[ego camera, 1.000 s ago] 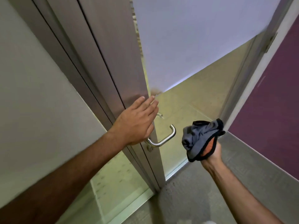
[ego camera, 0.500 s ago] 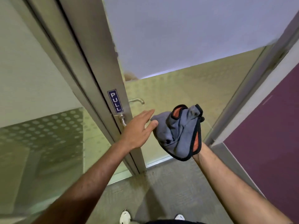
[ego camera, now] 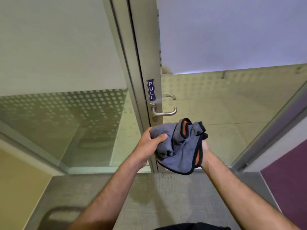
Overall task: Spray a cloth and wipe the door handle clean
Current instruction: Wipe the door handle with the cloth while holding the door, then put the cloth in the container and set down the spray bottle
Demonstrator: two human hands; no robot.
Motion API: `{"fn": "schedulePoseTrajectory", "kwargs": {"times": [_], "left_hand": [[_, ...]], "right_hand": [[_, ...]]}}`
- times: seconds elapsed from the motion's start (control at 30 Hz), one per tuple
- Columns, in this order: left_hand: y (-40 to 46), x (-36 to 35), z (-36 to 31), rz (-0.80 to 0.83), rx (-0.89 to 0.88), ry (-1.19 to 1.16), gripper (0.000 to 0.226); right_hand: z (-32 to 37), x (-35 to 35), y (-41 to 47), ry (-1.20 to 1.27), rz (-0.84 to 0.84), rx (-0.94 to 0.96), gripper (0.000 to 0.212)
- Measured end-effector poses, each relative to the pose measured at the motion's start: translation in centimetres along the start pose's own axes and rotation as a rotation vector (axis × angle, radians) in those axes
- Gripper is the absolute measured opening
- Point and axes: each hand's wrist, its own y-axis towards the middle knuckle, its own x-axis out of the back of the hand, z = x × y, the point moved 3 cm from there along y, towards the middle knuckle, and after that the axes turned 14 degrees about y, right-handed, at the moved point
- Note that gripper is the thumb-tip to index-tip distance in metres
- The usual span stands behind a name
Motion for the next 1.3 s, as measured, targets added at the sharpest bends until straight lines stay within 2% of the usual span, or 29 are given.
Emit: {"fn": "schedulePoseTrajectory", "kwargs": {"times": [0.1,0.17,0.23,0.3,0.37,0.4,0.47,0.53,0.6,0.7,0.77,0.83,0.97,1.07,1.13,1.2,1.27,1.3], "left_hand": [[-2.9,1.3,1.2,-0.067,0.000,-0.069,0.027],[-5.2,2.1,2.0,-0.109,0.005,-0.144,0.022],[-7.4,2.3,2.9,-0.129,0.031,-0.207,0.026],[-9.5,1.9,3.9,-0.133,0.061,-0.255,0.029],[-11.5,0.7,4.9,-0.109,0.085,-0.287,0.032],[-12.6,0.0,5.3,-0.085,0.098,-0.294,0.035],[-14.6,-1.2,5.9,-0.051,0.111,-0.306,0.038],[-16.4,-2.0,6.3,-0.011,0.097,-0.348,0.045],[-18.0,-2.6,6.6,0.052,0.066,-0.372,0.056],[-20.1,-3.1,7.3,0.148,-0.006,-0.302,0.056],[-21.4,-3.4,7.6,0.206,-0.078,-0.167,0.061],[-22.9,-3.6,7.7,0.239,-0.098,-0.027,0.061],[-26.6,-4.7,7.1,0.175,-0.055,0.059,0.042],[-29.6,-6.3,7.1,0.118,0.000,0.000,0.032],[-31.6,-7.5,7.4,0.080,0.026,-0.114,0.034],[-33.5,-8.5,7.7,-0.011,0.044,-0.268,0.035],[-35.2,-9.0,8.2,-0.125,0.032,-0.390,0.036],[-36.2,-9.3,8.6,-0.187,0.035,-0.432,0.037]], "right_hand": [[-0.6,-0.4,-2.2,-0.055,0.151,0.000,0.077],[-0.8,0.0,-4.2,-0.304,0.212,0.233,0.100],[-1.3,-0.2,-6.7,-0.841,0.340,0.474,0.115],[-2.9,-0.1,-9.0,-1.356,0.455,0.686,0.117],[-5.7,-0.1,-11.9,-1.638,0.582,0.760,0.114],[-7.1,0.1,-13.0,-1.672,0.596,0.741,0.111],[-8.7,0.9,-14.5,-1.581,0.560,0.682,0.099],[-8.6,1.5,-16.0,-1.416,0.515,0.638,0.074],[-7.7,1.9,-17.8,-1.353,0.482,0.596,0.047],[-5.9,3.0,-19.5,-1.294,0.344,0.506,0.017],[-4.1,3.6,-20.1,-1.249,0.326,0.480,0.014],[-2.8,4.0,-20.6,-1.211,0.390,0.426,0.012],[-0.8,3.2,-21.9,-1.135,0.488,0.313,0.012],[-0.4,2.8,-21.9,-1.085,0.480,0.227,0.025],[-1.0,2.5,-22.4,-1.274,0.433,0.319,0.030],[-1.8,2.4,-23.6,-1.401,0.414,0.451,0.026],[-2.8,2.9,-25.6,-1.390,0.547,0.562,0.023],[-3.4,3.4,-26.7,-1.400,0.645,0.587,0.027]]}}
